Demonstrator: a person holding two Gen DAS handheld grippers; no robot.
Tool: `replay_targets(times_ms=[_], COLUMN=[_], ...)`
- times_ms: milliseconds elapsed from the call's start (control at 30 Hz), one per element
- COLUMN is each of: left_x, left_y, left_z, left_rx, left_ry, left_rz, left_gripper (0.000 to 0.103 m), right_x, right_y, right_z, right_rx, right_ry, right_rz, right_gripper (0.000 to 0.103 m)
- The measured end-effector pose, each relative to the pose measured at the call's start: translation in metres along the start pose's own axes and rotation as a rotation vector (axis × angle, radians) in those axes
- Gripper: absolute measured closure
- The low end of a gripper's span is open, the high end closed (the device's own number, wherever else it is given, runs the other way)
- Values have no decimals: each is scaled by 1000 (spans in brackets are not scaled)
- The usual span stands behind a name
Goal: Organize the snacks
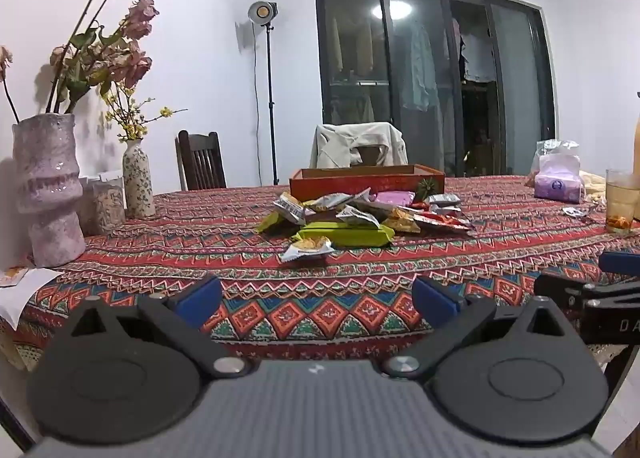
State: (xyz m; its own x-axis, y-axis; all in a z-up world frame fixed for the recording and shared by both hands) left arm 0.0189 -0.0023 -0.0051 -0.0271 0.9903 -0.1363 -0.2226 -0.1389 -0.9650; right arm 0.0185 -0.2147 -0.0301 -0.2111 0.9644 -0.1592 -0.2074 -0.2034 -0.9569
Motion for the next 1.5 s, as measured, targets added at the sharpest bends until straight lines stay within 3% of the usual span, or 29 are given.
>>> replay_targets(times_ms=[233,1500], left_x=[6,-1], left_y=[1,-2], left_z=[-8,-1], left_rx=[41,26], left_ry=[21,13], left_rz=[25,2], left_gripper=[0,0], right_x=[3,-1], right_y=[1,1], right_z=[-2,-5], right_rx=[-6,20], right_ry=[8,-16], right_rz=[-10,-12], right_gripper=[0,0])
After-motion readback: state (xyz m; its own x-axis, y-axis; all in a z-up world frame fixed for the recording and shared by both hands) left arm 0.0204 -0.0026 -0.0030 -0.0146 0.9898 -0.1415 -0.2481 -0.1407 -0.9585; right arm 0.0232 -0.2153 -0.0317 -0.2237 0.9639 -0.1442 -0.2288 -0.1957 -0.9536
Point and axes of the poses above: each gripper's, at about its wrist camera, not at the fingertips, and z roughly against the way its jaws point, x to its left, y to its underside, the point moved 2 cm from there along -z, roughly the way its jaws point, and after that the axes turned 13 degrees about z, right-handed, at the moved point
